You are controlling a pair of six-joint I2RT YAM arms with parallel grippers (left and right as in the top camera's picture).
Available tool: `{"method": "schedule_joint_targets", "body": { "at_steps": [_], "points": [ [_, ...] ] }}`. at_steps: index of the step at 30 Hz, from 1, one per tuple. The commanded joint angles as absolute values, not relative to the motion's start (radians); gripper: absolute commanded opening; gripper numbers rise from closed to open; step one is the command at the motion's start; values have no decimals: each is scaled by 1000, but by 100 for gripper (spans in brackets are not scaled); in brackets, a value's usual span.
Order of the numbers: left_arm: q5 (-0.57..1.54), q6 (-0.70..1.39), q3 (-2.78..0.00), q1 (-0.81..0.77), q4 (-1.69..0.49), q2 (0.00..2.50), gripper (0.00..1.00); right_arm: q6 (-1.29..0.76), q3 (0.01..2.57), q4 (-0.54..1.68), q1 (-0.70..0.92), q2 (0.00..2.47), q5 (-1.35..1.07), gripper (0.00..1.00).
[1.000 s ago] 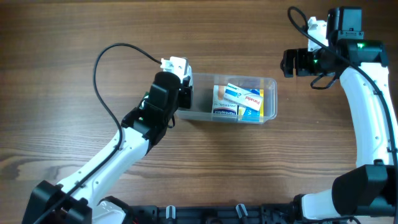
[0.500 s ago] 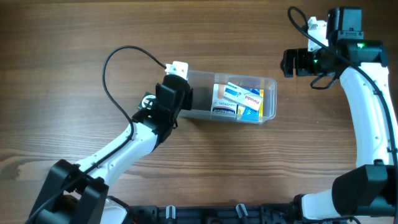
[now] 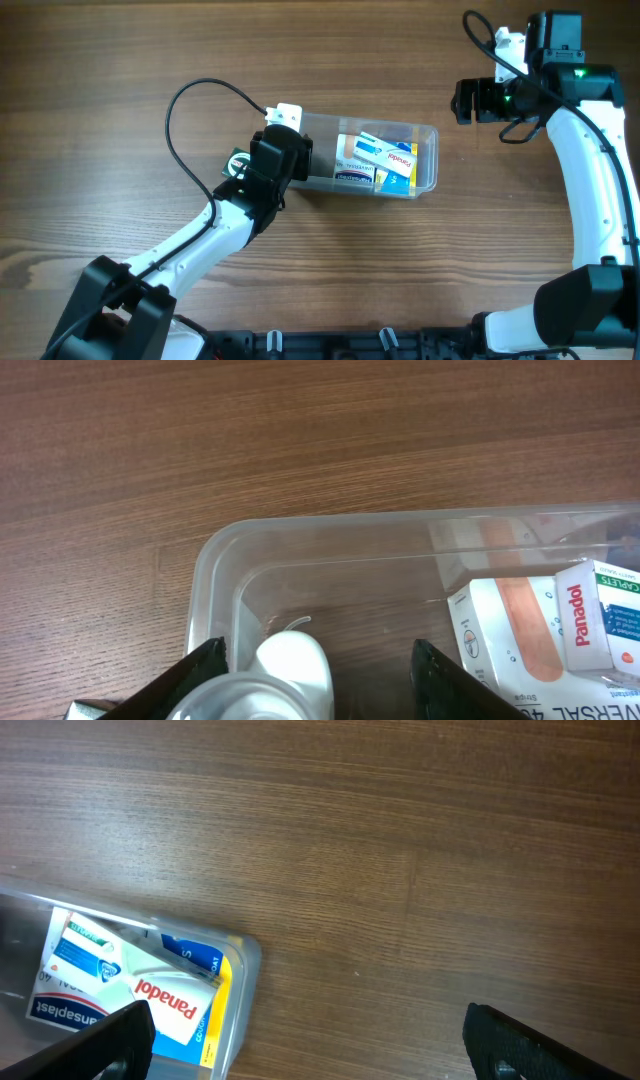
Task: Pack container
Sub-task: 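Carry the bottle right and lower it into the container's left end, then open the left gripper and pull back from the container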
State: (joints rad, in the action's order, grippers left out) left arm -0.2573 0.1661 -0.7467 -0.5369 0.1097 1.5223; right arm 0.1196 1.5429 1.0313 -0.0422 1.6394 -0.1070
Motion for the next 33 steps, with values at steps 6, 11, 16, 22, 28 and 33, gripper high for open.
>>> {"method": "schedule_joint_targets", "body": {
  "at_steps": [6,11,16,22,28,33],
  "points": [
    [-278,168,-743,-537,102,1421,63,104,1546,1028,-39,1627,-101,100],
    [-240,168,-743,-537,78,1309,63,104,1546,1028,-39,1627,-101,100],
    [-241,169,-743,-517,8,1211,65,105,1546,1028,-39,1627,-101,100],
    [-187,299,-743,-334,-222,1130,76,104,1546,1028,-39,1627,-101,100],
    [-47,296,-743,-239,-298,1193,53,104,1546,1028,-39,1627,-101,100],
    [-37,296,-743,-239,-287,1330,14,104,1546,1028,-39,1627,-101,100]
  ]
}}
